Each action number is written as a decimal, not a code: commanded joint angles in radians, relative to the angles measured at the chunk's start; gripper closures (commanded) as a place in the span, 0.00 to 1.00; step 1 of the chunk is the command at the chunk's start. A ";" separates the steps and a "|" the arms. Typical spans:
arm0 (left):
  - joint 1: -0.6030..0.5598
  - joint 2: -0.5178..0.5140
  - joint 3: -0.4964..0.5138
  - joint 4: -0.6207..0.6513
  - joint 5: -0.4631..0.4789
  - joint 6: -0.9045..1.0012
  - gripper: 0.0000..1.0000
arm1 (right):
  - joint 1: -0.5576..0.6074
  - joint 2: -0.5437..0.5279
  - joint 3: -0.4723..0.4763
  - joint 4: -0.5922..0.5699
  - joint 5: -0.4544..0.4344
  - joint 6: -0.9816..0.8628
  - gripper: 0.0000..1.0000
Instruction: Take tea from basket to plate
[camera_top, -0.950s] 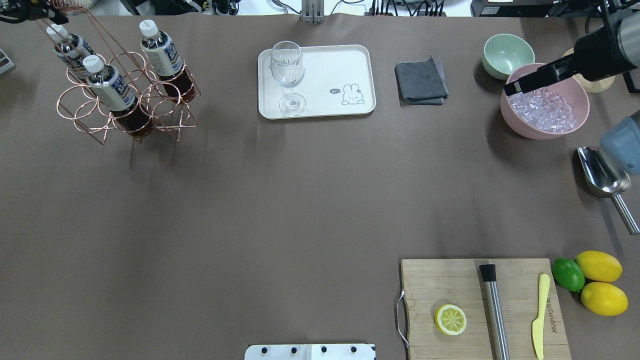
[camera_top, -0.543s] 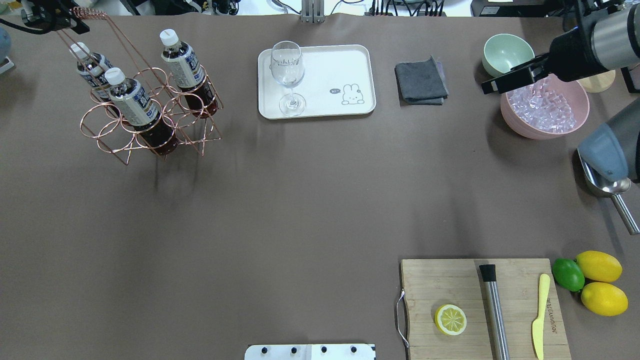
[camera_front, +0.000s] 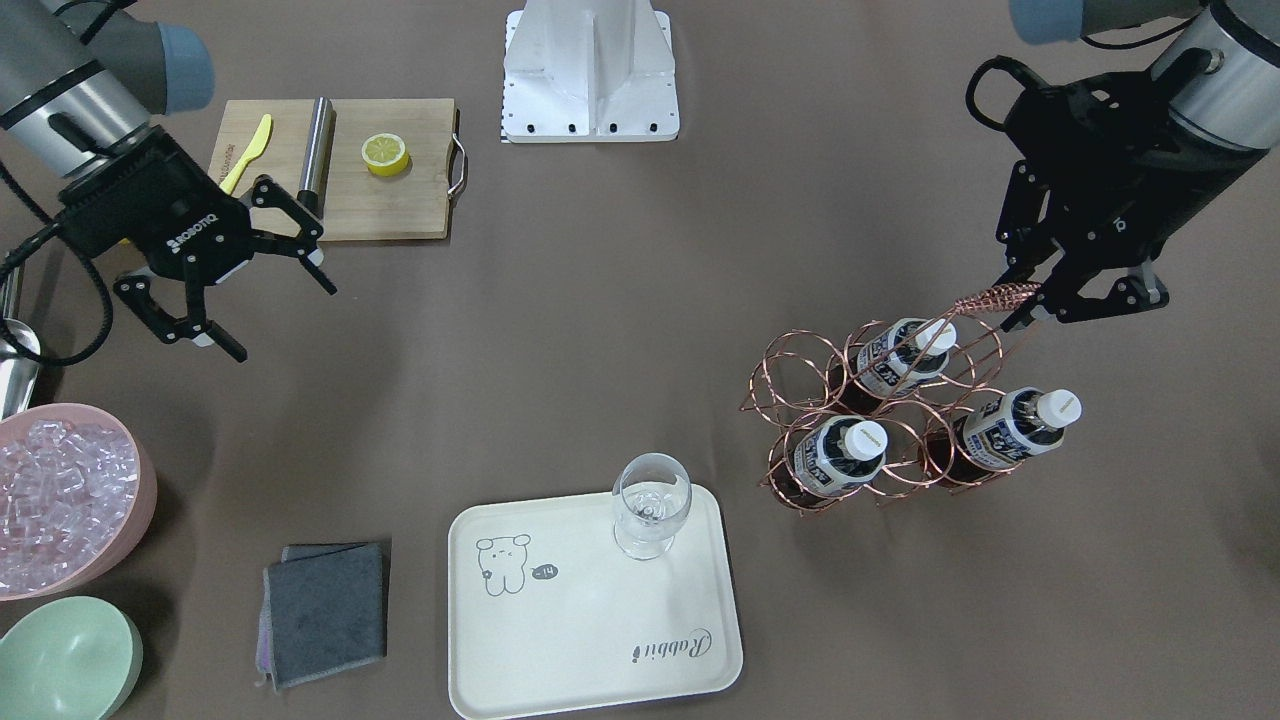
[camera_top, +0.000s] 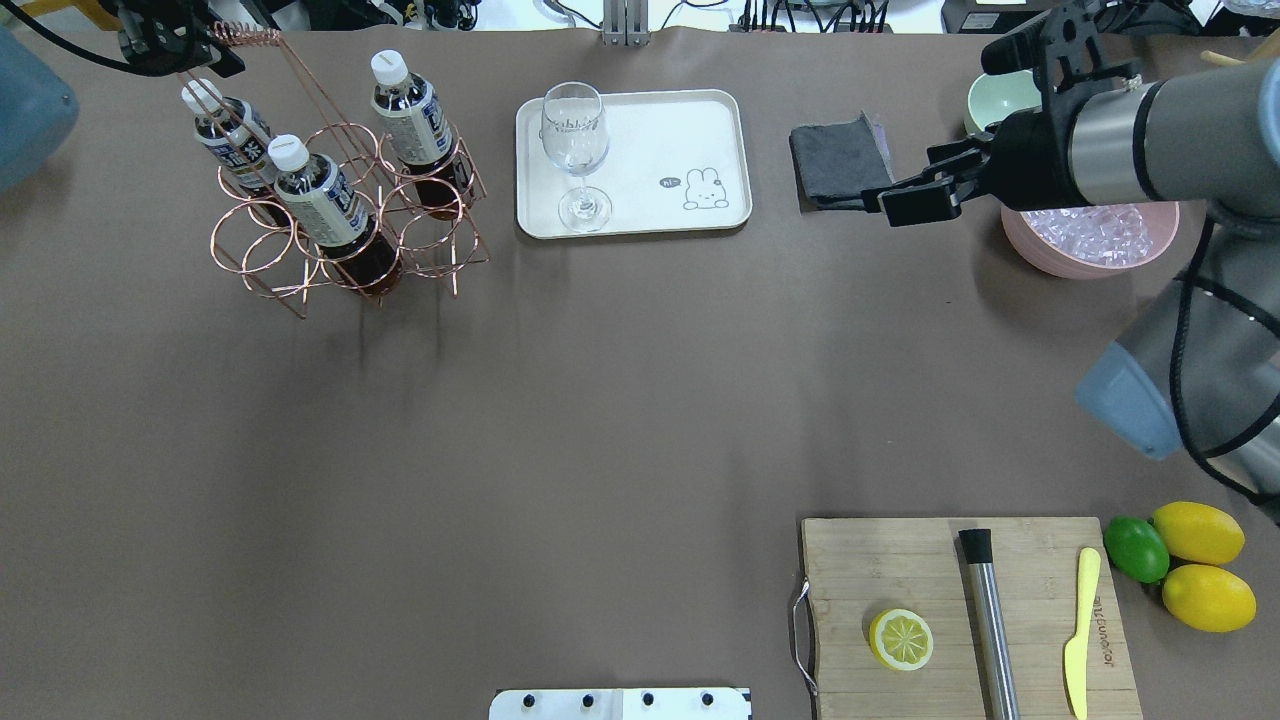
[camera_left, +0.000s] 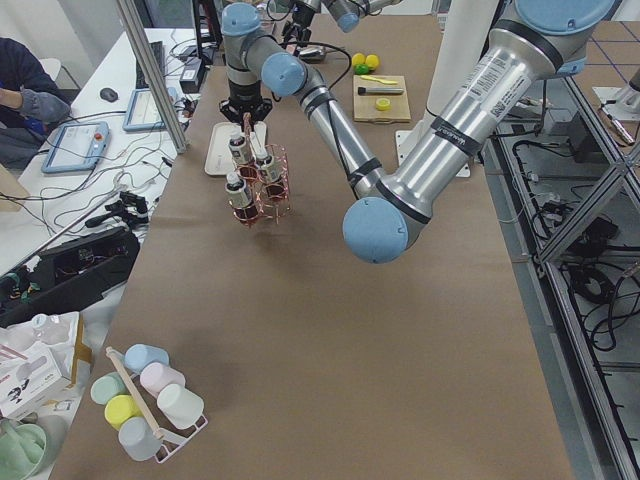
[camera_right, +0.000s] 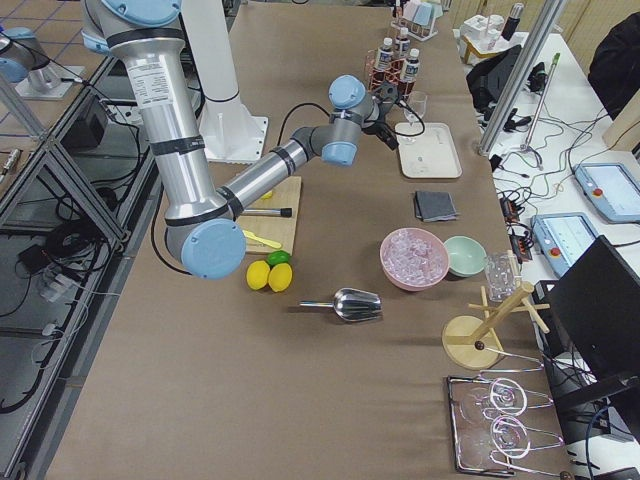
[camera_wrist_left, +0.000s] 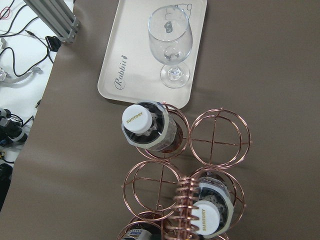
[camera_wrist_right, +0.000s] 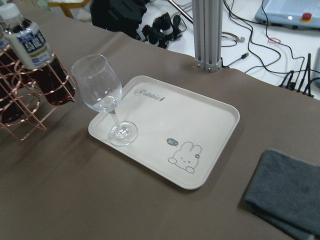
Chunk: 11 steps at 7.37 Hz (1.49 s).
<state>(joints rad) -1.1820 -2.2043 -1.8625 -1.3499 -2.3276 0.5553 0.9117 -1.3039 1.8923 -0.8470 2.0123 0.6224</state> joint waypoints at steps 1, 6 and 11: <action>0.060 -0.032 -0.038 0.003 0.036 -0.099 1.00 | -0.134 0.005 0.011 0.174 -0.214 0.075 0.00; 0.267 -0.153 -0.072 0.050 0.200 -0.329 1.00 | -0.149 0.018 0.054 0.318 -0.247 0.178 0.00; 0.424 -0.242 -0.072 0.067 0.289 -0.521 1.00 | -0.178 -0.130 0.177 0.422 -0.264 0.180 0.00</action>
<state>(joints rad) -0.8106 -2.4123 -1.9340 -1.2854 -2.0807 0.1100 0.7485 -1.3627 2.0008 -0.4517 1.7520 0.8018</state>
